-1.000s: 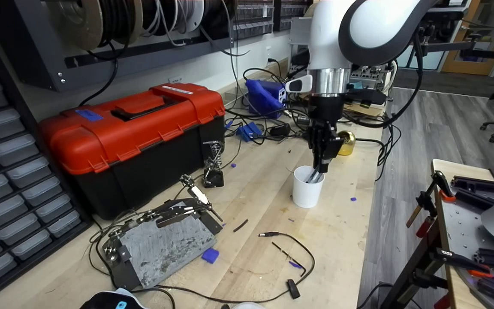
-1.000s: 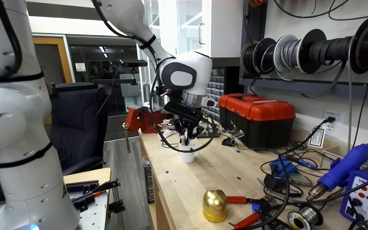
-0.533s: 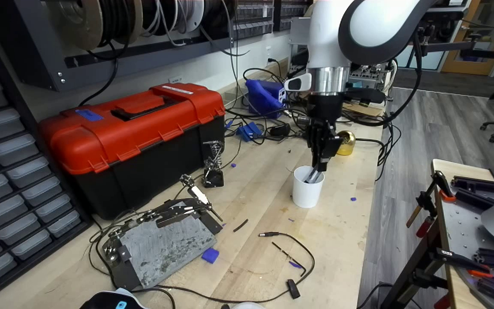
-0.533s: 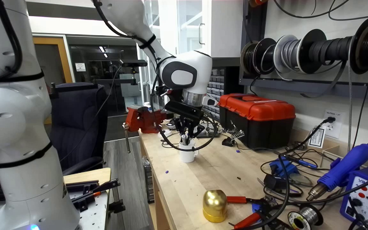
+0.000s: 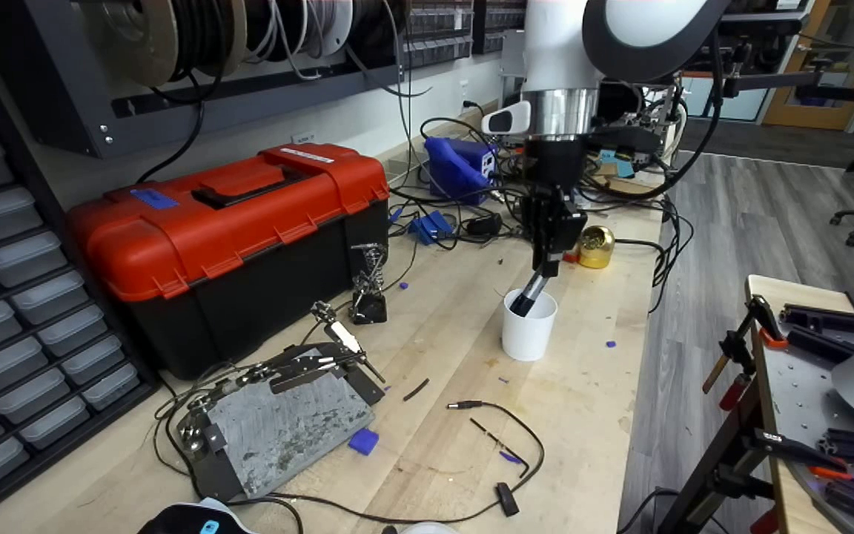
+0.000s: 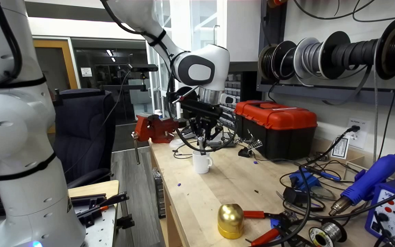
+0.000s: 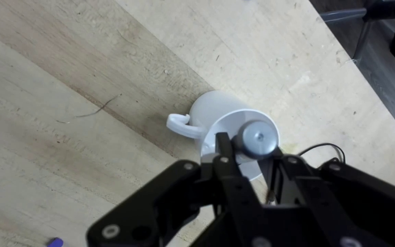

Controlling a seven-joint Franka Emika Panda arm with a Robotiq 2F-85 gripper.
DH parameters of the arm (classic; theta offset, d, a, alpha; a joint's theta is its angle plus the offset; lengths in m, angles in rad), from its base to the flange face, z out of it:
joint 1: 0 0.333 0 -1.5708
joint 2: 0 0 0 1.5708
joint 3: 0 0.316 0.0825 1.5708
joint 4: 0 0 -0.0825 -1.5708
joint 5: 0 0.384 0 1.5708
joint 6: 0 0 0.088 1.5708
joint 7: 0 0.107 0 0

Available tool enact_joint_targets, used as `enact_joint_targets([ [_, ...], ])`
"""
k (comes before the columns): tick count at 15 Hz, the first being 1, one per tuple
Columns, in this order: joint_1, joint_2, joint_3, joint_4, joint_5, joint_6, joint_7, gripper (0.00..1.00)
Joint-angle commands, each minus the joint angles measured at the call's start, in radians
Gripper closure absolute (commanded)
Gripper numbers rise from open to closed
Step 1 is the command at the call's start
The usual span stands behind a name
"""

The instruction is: Remove the marker from the mug cup and put it on the table

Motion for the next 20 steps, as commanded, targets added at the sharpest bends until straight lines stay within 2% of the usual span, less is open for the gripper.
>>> enact_joint_targets([
  [1,-0.013,-0.053,0.006,0.029,-0.070,-0.102,0.069,0.94],
  [5,-0.017,-0.083,0.001,0.058,-0.133,-0.166,0.112,0.94],
  [11,-0.031,-0.122,-0.014,0.097,-0.213,-0.193,0.168,0.94],
  [16,-0.055,-0.131,-0.036,0.065,-0.231,-0.108,0.199,0.94],
  [20,-0.076,-0.123,-0.057,-0.006,-0.243,0.038,0.217,0.94],
])
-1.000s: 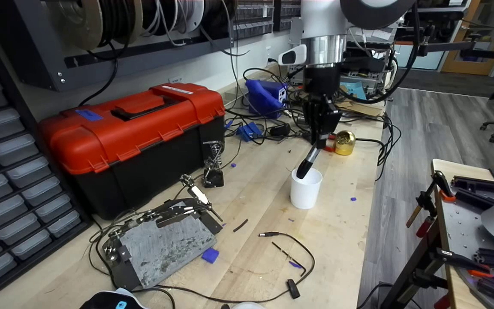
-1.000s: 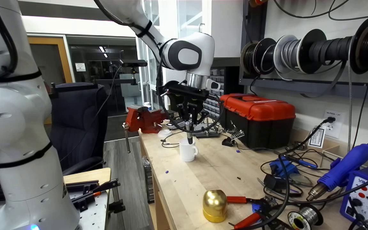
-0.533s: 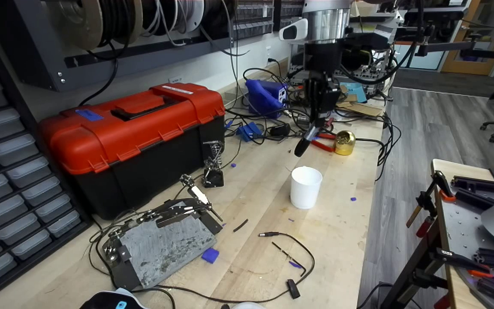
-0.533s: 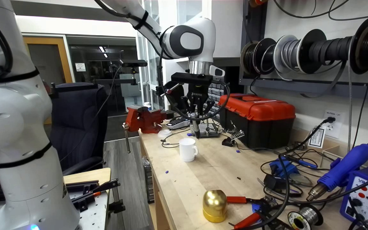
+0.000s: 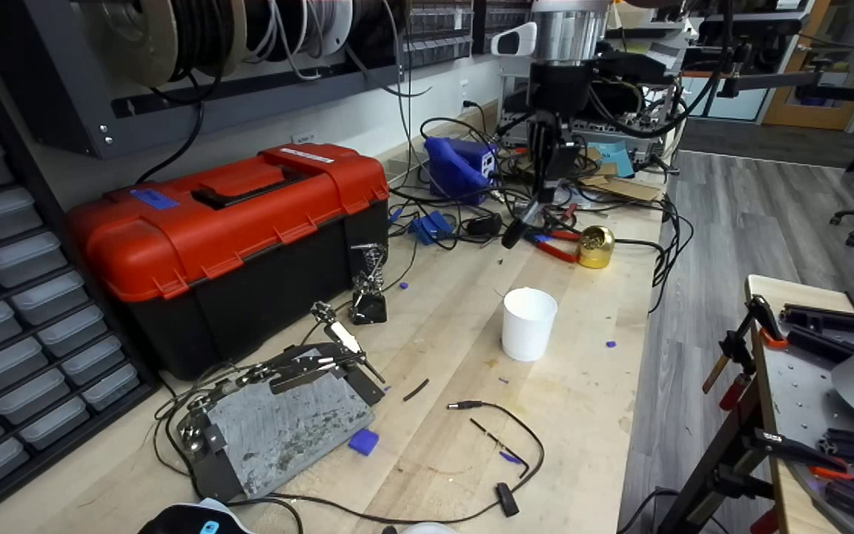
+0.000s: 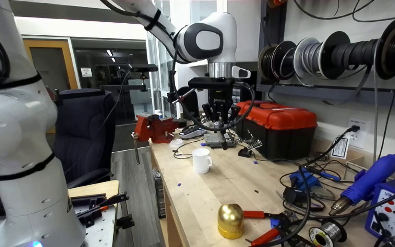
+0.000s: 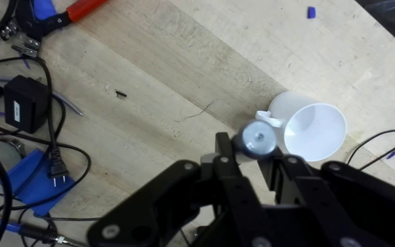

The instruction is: Remove the marker from the mug cup and put it on the table

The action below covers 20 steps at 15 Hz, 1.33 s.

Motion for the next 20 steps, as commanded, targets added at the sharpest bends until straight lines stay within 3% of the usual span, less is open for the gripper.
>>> enact_joint_targets([
  [1,-0.019,-0.017,-0.018,-0.089,-0.026,0.147,0.051,0.94],
  [13,-0.042,0.122,-0.031,-0.225,0.043,0.614,0.105,0.94],
  [19,-0.053,0.232,0.012,-0.232,0.080,0.752,0.139,0.93],
  [20,-0.054,0.248,0.018,-0.231,0.071,0.761,0.155,0.55],
])
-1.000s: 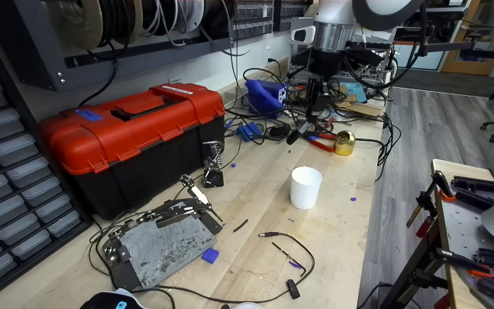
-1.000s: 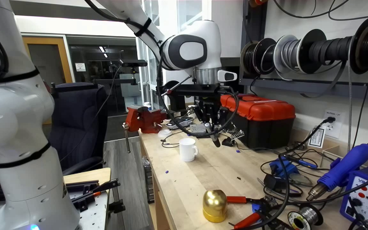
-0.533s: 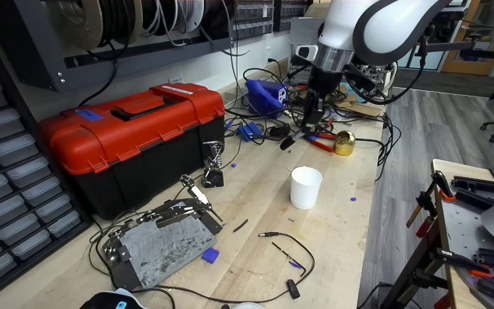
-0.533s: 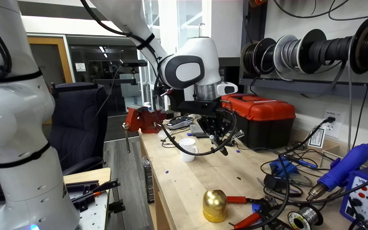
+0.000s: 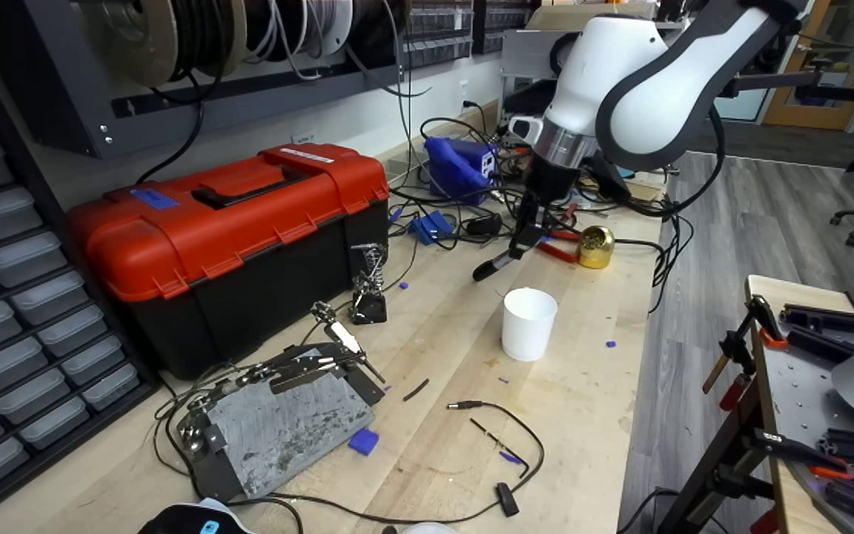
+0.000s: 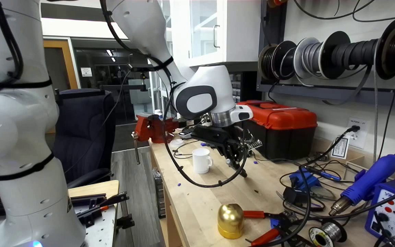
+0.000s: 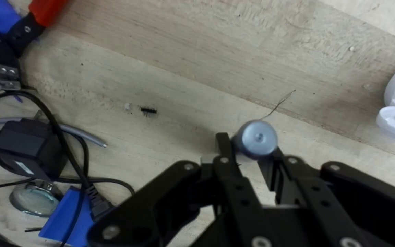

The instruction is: Remove the marker from the mug cup and put it on the table

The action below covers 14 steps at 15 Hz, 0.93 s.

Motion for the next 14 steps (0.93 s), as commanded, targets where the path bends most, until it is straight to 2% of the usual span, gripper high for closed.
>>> enact_joint_targets([
  [1,-0.018,0.040,0.038,-0.015,-0.010,0.068,0.058,0.50],
  [4,-0.016,0.052,0.042,-0.017,-0.039,0.074,0.101,0.33],
  [9,0.006,0.027,0.001,-0.018,-0.149,0.053,0.182,0.02],
  [12,0.012,0.012,-0.025,-0.012,-0.218,0.041,0.227,0.00],
  [13,0.008,0.006,-0.025,-0.006,-0.224,0.023,0.234,0.00],
  [14,-0.011,0.050,0.004,0.009,-0.196,0.042,0.196,0.00],
])
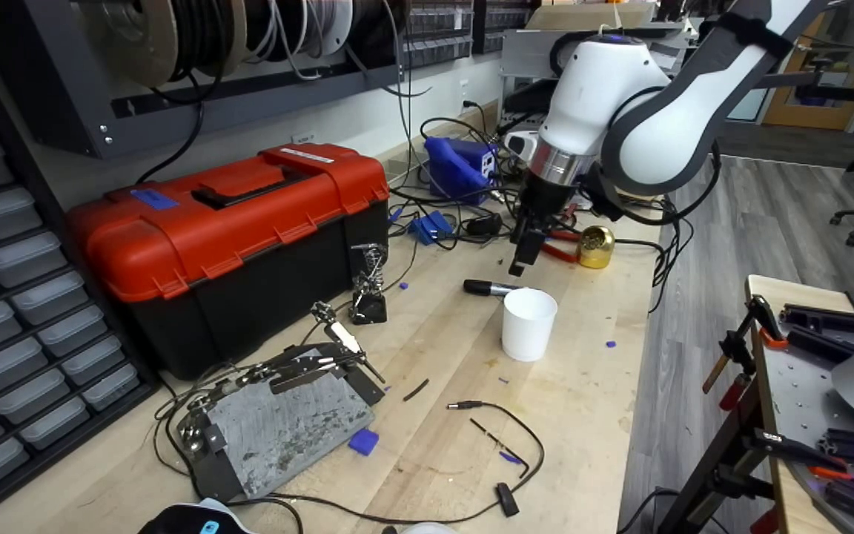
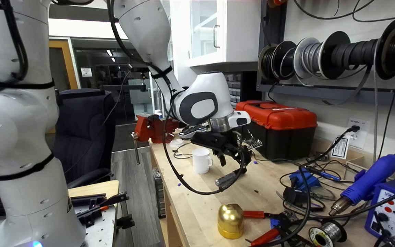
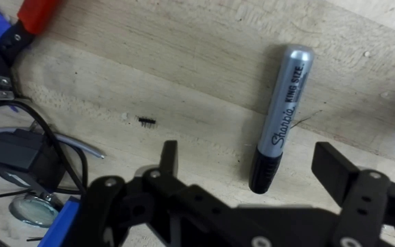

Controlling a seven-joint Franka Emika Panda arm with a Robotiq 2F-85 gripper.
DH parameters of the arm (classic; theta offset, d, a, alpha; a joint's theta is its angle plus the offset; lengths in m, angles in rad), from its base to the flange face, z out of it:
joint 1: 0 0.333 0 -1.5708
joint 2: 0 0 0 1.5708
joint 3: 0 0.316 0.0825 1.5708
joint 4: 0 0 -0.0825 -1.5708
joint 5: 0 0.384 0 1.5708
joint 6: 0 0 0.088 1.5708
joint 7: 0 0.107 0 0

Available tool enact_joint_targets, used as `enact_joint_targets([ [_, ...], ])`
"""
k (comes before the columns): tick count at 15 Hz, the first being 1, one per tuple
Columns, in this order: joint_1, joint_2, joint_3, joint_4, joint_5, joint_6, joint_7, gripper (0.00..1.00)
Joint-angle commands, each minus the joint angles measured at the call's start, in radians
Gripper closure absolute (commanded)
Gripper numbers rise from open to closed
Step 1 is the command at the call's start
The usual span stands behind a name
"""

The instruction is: Remove the marker from the mug cup and put it on the table

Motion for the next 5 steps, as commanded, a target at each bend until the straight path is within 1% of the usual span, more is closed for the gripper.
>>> enact_joint_targets([
  [1,-0.012,-0.001,0.010,0.002,-0.014,-0.003,0.012,0.00],
  [5,-0.012,0.007,0.015,0.002,-0.013,-0.003,0.011,0.00],
])
